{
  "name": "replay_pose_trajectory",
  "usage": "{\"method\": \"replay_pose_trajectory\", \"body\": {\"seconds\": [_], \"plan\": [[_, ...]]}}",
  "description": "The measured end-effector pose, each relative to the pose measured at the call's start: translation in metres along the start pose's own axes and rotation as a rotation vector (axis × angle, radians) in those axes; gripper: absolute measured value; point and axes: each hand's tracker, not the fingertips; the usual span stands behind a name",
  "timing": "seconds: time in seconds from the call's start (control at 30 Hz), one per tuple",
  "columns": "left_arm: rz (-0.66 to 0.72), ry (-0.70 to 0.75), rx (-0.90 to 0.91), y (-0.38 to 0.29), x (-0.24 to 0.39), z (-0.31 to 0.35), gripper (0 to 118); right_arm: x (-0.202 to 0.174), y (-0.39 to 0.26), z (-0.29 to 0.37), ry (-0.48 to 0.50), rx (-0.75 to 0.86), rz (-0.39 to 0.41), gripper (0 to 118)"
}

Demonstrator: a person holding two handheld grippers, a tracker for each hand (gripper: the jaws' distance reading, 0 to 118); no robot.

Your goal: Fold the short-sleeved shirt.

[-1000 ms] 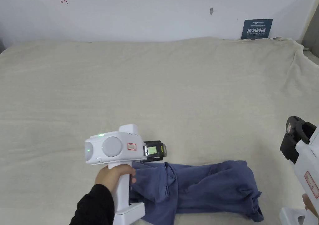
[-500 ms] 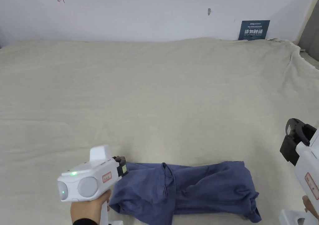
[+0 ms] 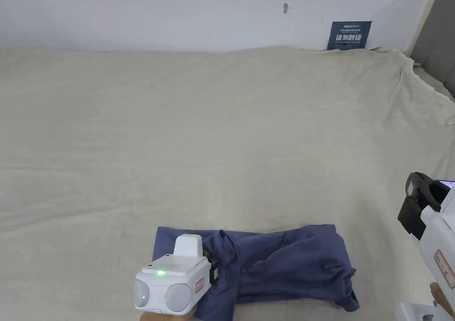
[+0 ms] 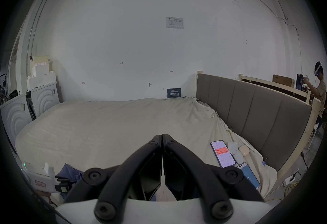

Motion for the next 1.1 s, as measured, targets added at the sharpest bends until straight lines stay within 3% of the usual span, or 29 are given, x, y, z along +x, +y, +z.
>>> {"method": "replay_pose_trajectory", "body": {"seconds": [0.27,0.53,0.63,0.9,1.1], "plan": [[-0.022,-0.047,-0.042,-0.001,0.035,-0.026,0,0.012,0.001,0.002,-0.029,-0.001,0.001,0],[0.022,-0.079,-0.044,0.009,0.027,-0.017,0,0.017,0.001,0.003,-0.038,-0.001,0.005,0],[0.119,-0.176,0.009,0.028,0.014,0.007,0,0.016,0.003,0.003,-0.033,0.002,0.007,0],[0.149,-0.335,0.034,0.088,-0.059,0.076,0,0.009,0.008,0.002,-0.003,0.02,0.008,0],[0.193,-0.328,-0.035,0.096,-0.128,0.087,0,0.002,0.006,-0.001,0.011,0.018,0.013,0]]}}
